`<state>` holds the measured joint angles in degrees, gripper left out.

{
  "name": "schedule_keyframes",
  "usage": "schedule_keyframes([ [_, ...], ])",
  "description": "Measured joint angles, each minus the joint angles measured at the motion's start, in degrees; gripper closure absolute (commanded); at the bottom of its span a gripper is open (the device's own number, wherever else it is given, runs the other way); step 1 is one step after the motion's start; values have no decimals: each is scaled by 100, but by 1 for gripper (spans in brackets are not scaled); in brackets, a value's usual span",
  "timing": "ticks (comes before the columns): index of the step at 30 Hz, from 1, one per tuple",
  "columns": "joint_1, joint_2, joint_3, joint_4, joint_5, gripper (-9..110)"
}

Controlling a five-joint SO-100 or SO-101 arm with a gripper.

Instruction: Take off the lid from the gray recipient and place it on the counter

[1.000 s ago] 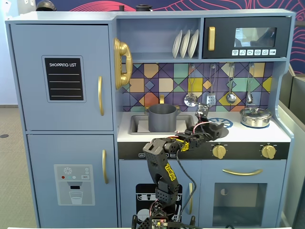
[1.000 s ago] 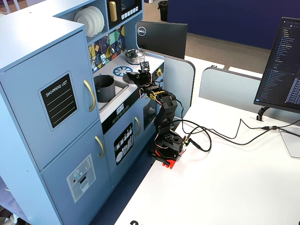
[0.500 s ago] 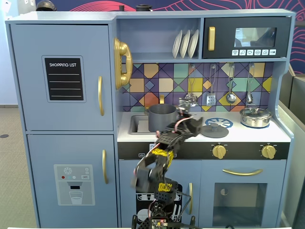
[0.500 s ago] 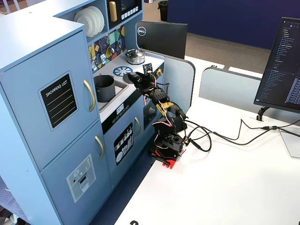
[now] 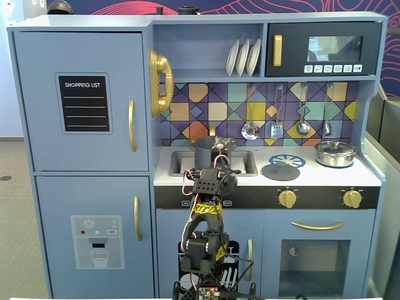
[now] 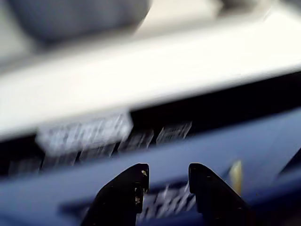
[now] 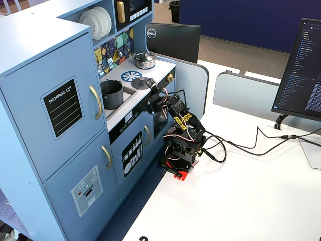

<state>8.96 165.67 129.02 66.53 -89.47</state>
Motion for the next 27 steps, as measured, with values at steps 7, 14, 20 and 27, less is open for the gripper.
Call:
schedule_keyframes([
  [7, -642, 343, 1564, 229, -70, 102],
  [14, -949, 949, 3270, 308, -44, 102],
  [20, -949, 1564, 4052, 1116, -44, 100],
  [27, -976, 1661, 4148, 1187, 158, 98],
])
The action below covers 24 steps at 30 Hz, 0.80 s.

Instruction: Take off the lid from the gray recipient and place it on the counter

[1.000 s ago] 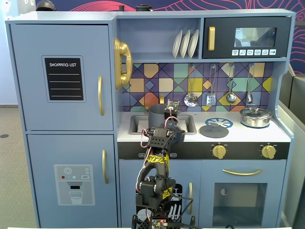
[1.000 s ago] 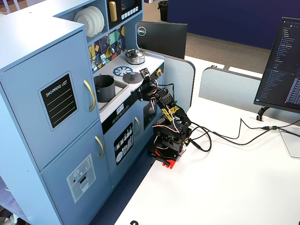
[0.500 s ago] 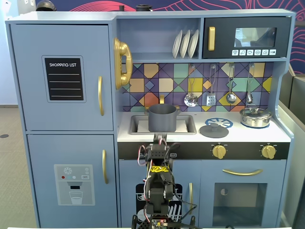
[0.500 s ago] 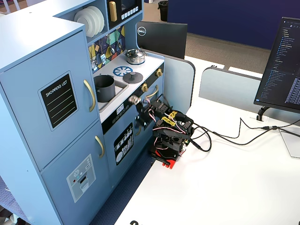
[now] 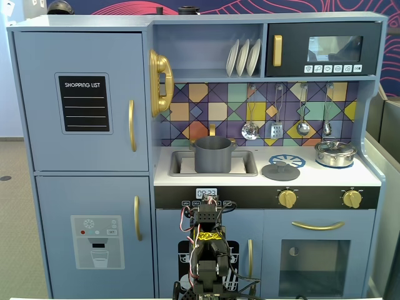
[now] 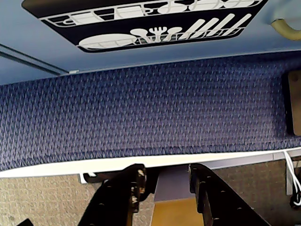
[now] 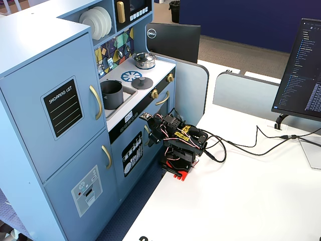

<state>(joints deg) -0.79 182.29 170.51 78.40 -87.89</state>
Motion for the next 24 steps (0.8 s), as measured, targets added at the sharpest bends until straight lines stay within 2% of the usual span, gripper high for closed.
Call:
schedule_keyframes([
  [24, 62, 0, 0, 0, 0, 98],
])
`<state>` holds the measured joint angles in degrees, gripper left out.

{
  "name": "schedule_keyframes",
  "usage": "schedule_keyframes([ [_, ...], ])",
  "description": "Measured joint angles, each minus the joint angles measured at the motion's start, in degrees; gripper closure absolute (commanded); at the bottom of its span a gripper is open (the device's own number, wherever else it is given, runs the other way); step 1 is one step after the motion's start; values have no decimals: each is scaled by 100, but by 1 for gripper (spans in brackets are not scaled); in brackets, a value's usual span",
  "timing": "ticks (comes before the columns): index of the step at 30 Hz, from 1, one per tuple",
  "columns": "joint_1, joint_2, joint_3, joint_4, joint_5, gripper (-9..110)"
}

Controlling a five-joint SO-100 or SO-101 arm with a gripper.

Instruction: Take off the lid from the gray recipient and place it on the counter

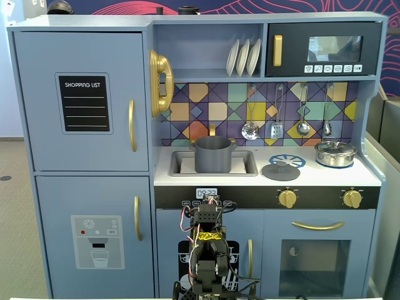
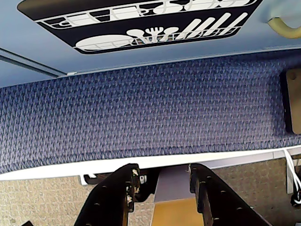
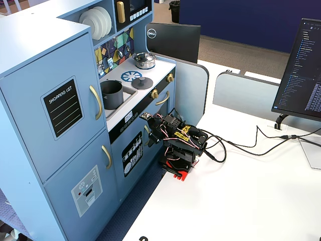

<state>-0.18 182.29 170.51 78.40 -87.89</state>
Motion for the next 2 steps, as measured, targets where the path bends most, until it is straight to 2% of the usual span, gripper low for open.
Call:
schedule_keyframes([
  [2, 0, 0, 0, 0, 0, 98],
])
